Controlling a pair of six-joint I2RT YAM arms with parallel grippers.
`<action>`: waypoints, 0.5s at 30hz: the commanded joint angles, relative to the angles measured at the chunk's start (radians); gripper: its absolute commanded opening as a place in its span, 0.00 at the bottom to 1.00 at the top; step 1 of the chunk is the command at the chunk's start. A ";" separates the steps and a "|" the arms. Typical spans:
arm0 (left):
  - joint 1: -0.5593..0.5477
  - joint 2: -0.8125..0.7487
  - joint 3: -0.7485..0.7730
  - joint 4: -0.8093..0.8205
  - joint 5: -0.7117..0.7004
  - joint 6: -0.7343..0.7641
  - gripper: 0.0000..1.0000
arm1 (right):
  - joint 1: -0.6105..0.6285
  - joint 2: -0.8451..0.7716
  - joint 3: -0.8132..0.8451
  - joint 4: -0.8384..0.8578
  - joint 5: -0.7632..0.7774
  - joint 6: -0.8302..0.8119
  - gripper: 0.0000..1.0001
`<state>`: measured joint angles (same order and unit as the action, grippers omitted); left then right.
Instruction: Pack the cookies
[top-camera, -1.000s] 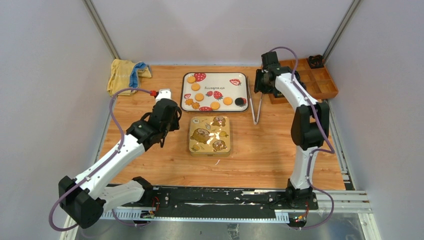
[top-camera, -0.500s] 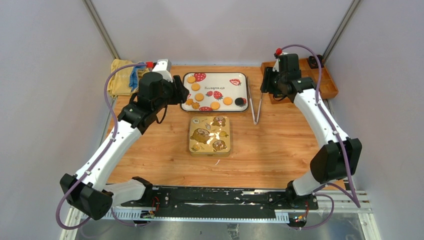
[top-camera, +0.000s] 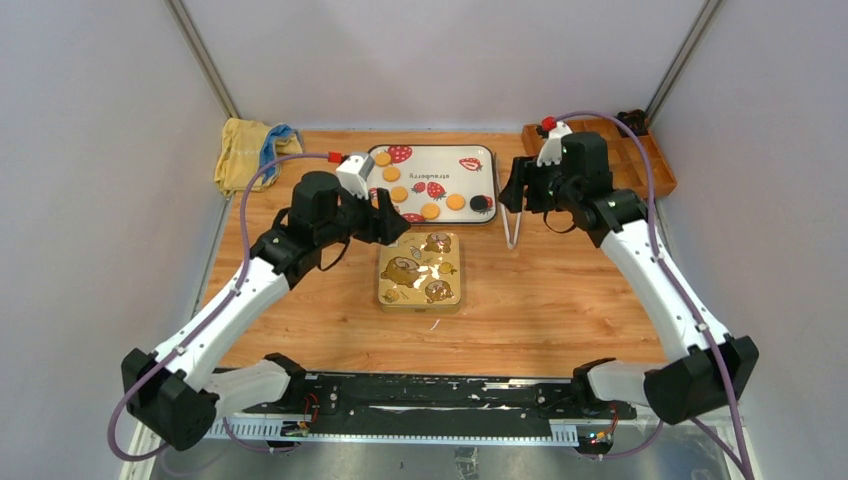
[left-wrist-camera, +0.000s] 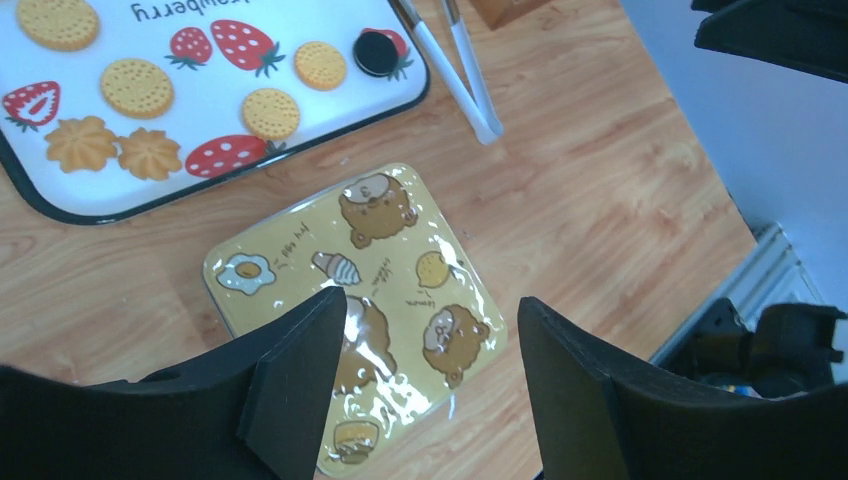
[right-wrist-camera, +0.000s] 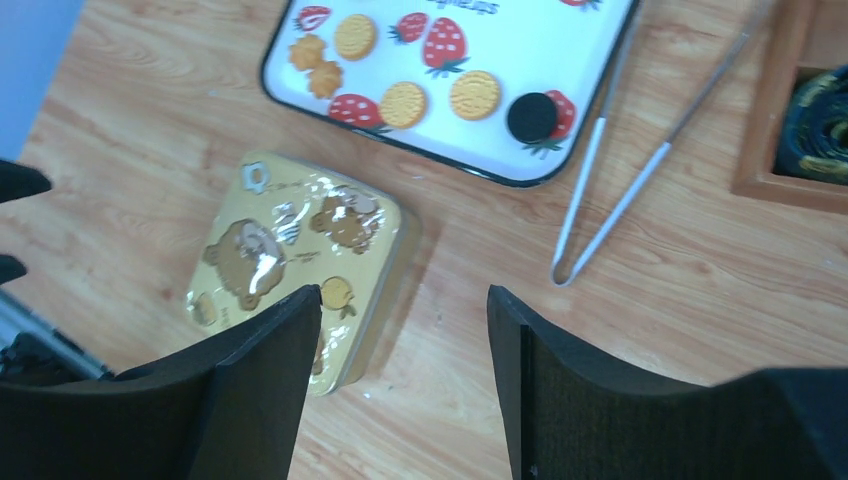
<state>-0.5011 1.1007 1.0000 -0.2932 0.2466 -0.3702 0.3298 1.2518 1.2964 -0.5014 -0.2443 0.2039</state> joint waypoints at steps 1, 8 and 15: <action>-0.017 -0.124 -0.059 0.033 0.067 -0.018 0.70 | 0.059 -0.095 -0.083 0.044 -0.157 -0.015 0.67; -0.039 -0.264 -0.160 -0.025 -0.025 -0.054 0.71 | 0.234 -0.148 -0.175 0.029 -0.084 -0.014 0.69; -0.039 -0.265 -0.101 -0.081 -0.127 -0.033 0.73 | 0.300 -0.157 -0.204 0.007 0.099 -0.015 0.69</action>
<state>-0.5346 0.8242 0.8585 -0.3492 0.1768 -0.4076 0.5976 1.1145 1.0973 -0.4732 -0.2741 0.1955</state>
